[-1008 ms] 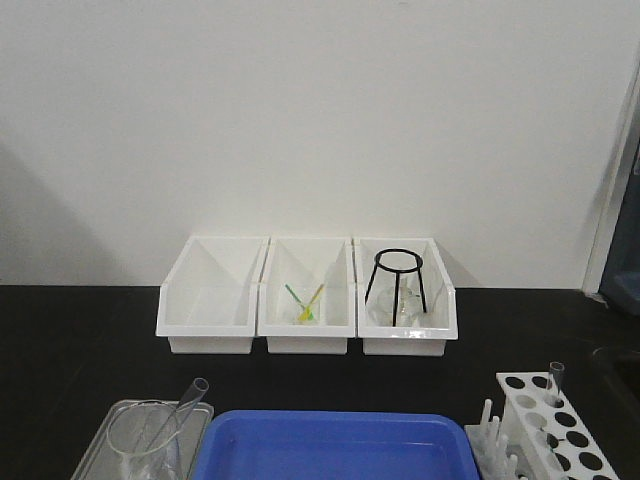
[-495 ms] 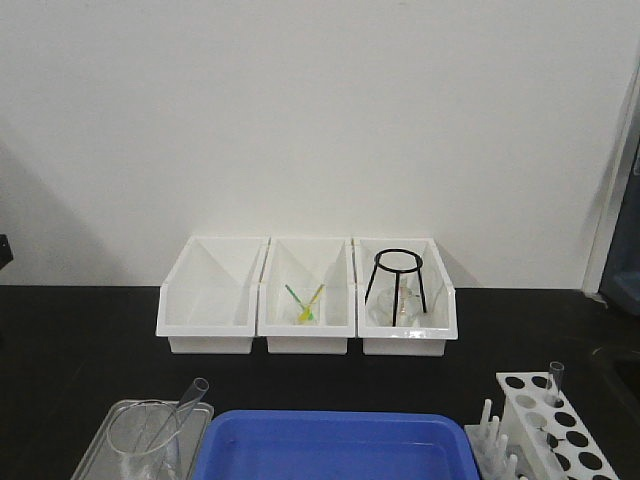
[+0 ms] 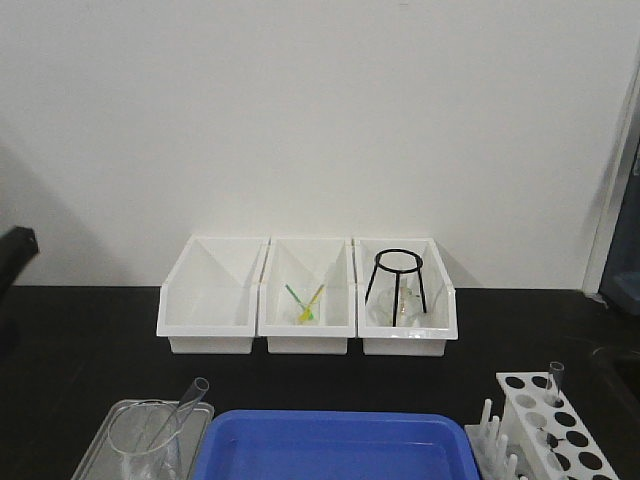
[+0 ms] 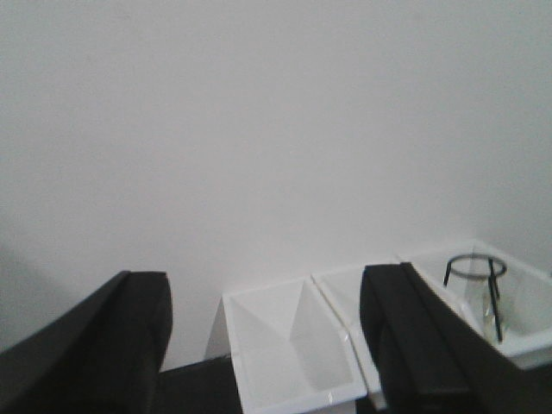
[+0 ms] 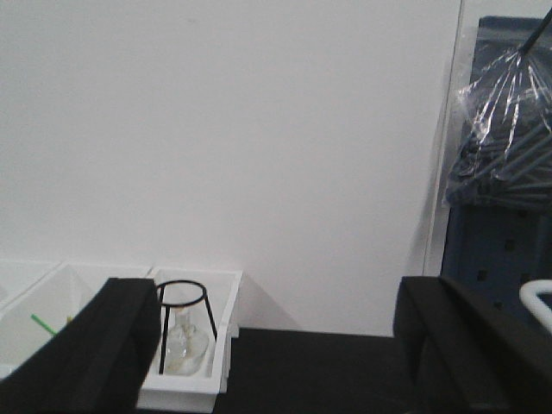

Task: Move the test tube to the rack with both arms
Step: 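Grasp the glass test tube in the beaker with the left gripper and lift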

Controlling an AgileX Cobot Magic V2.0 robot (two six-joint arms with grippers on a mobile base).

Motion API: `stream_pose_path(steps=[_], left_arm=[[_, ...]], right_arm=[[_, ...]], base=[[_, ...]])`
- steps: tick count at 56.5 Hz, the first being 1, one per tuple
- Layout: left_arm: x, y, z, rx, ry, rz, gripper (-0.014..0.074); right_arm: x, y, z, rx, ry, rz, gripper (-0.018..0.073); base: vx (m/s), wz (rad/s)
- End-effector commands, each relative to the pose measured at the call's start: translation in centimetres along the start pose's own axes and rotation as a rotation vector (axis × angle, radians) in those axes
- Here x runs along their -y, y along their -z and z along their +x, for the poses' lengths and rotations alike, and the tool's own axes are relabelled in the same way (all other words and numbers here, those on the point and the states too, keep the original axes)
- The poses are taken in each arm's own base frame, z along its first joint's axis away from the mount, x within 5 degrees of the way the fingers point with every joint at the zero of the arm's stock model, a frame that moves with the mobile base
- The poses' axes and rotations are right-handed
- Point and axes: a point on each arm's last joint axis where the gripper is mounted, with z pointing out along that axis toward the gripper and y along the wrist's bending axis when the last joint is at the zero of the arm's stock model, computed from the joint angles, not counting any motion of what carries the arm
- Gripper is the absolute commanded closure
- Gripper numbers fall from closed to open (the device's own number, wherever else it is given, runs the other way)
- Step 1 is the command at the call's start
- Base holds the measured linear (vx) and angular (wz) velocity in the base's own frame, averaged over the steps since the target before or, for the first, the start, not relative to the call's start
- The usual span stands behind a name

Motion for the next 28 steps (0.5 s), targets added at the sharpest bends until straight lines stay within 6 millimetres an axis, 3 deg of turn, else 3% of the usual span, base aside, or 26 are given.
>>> stream_pose_path(steps=[1, 14, 28], left_arm=[[1.0, -0.9, 0.5, 0.007, -0.143, 0.053, 0.0014], [5.2, -4.0, 6.9, -0.176, -0.23, 0.244, 0.0014], [7.3, -8.0, 11.3, -0.211, -0.187, 0.277, 0.0026]], right_arm=[[-0.1, 0.1, 0.5, 0.087, 0.015, -0.006, 0.0003], [-0.5, 0.7, 4.5, 0.034, 0.011, -0.02, 0.0052], [-0.5, 0.7, 4.6, 0.049, 0.014, -0.021, 0.0057]], base=[[0.0, 0.0], [0.0, 0.0], [0.0, 0.0]])
